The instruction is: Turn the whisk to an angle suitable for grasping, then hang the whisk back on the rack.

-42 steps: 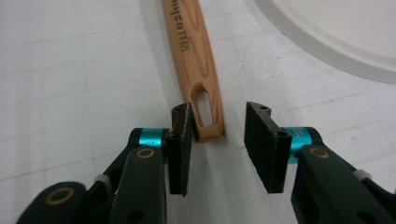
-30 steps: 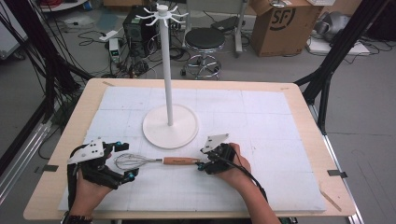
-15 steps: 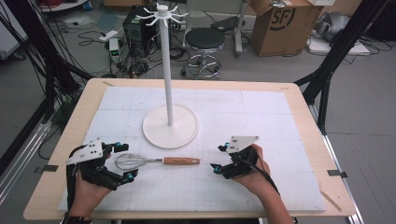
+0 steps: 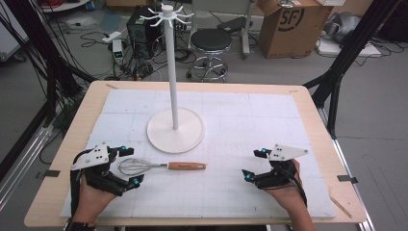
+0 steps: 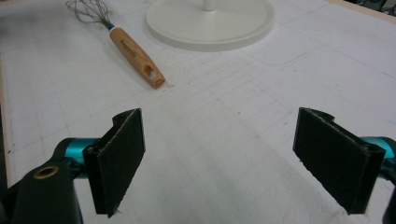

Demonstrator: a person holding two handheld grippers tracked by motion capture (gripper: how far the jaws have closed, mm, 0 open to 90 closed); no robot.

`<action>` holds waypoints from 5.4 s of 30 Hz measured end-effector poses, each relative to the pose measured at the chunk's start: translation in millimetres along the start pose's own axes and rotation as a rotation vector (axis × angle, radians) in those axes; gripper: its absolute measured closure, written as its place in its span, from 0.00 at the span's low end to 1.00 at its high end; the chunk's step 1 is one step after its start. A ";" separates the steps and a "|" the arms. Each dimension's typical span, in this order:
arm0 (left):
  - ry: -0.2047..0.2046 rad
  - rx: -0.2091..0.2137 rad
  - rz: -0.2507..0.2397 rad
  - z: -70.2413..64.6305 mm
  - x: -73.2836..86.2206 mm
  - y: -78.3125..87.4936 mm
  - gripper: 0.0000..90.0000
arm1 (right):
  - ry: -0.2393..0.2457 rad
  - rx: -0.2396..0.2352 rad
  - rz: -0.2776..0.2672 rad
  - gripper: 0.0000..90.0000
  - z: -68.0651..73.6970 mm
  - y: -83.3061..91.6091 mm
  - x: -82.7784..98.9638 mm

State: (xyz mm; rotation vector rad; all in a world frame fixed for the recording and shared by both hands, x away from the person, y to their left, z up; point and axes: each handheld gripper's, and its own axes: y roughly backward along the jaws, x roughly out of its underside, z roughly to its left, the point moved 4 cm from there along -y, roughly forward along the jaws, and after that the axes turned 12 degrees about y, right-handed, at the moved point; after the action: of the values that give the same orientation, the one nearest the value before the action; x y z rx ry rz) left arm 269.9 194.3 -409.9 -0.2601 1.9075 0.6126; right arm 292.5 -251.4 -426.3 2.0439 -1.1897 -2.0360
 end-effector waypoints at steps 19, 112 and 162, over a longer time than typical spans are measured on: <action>-0.006 0.006 0.033 2.4 3.6 -11.2 0.03 | -0.095 0.054 -0.085 0.00 -18.9 17.7 13.2; -0.232 -0.125 0.877 1.7 -2.1 -142.7 0.73 | -0.084 0.042 0.000 0.00 -18.6 7.2 24.5; -0.089 0.135 0.389 -28.6 -104.8 -72.9 0.79 | -0.070 0.040 0.003 0.00 -17.3 6.1 23.8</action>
State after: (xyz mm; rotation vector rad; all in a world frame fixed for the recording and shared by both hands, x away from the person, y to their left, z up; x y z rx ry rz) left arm 322.8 107.3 -327.7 0.2280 1.9165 0.7330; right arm 301.0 -276.3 -440.8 2.0014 -1.2540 -2.1163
